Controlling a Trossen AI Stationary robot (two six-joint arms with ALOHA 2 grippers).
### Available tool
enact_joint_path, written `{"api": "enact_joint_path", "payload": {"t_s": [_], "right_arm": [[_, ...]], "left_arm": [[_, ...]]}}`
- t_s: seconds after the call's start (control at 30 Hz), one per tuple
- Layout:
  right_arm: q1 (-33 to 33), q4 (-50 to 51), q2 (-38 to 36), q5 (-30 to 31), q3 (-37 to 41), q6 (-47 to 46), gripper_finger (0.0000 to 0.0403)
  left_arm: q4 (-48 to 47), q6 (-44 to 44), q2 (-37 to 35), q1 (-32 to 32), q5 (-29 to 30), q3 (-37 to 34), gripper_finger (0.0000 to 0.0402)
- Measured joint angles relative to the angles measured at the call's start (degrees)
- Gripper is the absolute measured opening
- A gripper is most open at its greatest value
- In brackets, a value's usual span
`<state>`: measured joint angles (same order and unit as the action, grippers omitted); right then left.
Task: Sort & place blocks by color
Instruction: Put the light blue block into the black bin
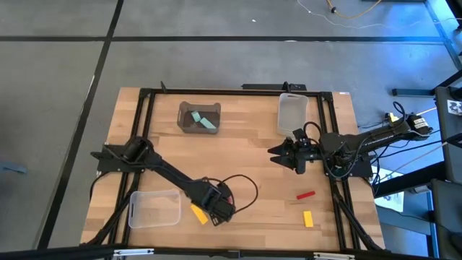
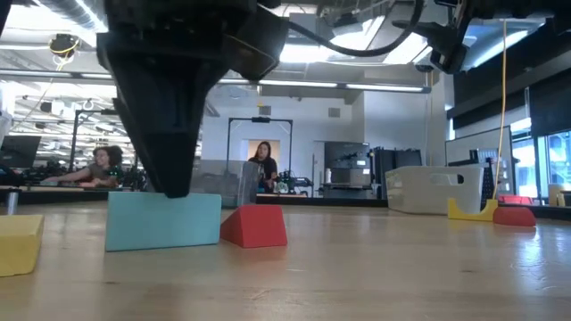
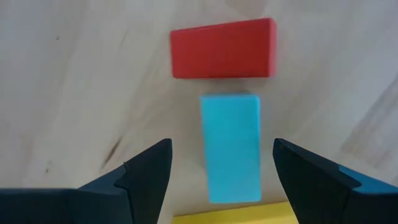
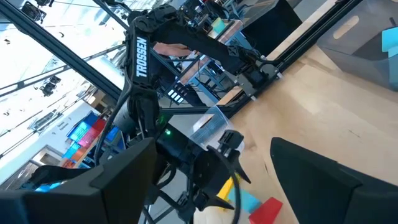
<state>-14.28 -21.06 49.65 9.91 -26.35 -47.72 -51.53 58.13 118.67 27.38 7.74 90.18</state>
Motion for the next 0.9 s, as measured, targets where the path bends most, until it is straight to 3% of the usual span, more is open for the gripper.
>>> {"api": "enact_joint_path", "payload": {"t_s": [0.43,0.57,0.7,0.83,0.9], "right_arm": [[0.0,0.4,0.0,0.0,0.0,0.0,0.0318],[0.0,0.7,0.0,0.0,0.0,0.0,0.0318],[0.0,0.8,0.0,0.0,0.0,-0.1,0.0318],[0.0,1.0,0.0,0.0,0.0,-0.2,0.0318],[0.0,1.0,0.0,0.0,0.0,-0.2,0.0318]], "left_arm": [[1.9,-0.8,3.2,0.0,-5.1,-0.2,0.027],[2.0,-1.2,3.5,0.3,-4.1,-0.2,0.0263],[0.7,-3.2,3.4,0.5,-3.2,-0.2,0.0215],[-2.1,-7.1,3.1,0.5,-1.8,-0.2,0.0127],[-2.8,-9.3,2.5,0.5,0.6,-0.3,0.012]]}}
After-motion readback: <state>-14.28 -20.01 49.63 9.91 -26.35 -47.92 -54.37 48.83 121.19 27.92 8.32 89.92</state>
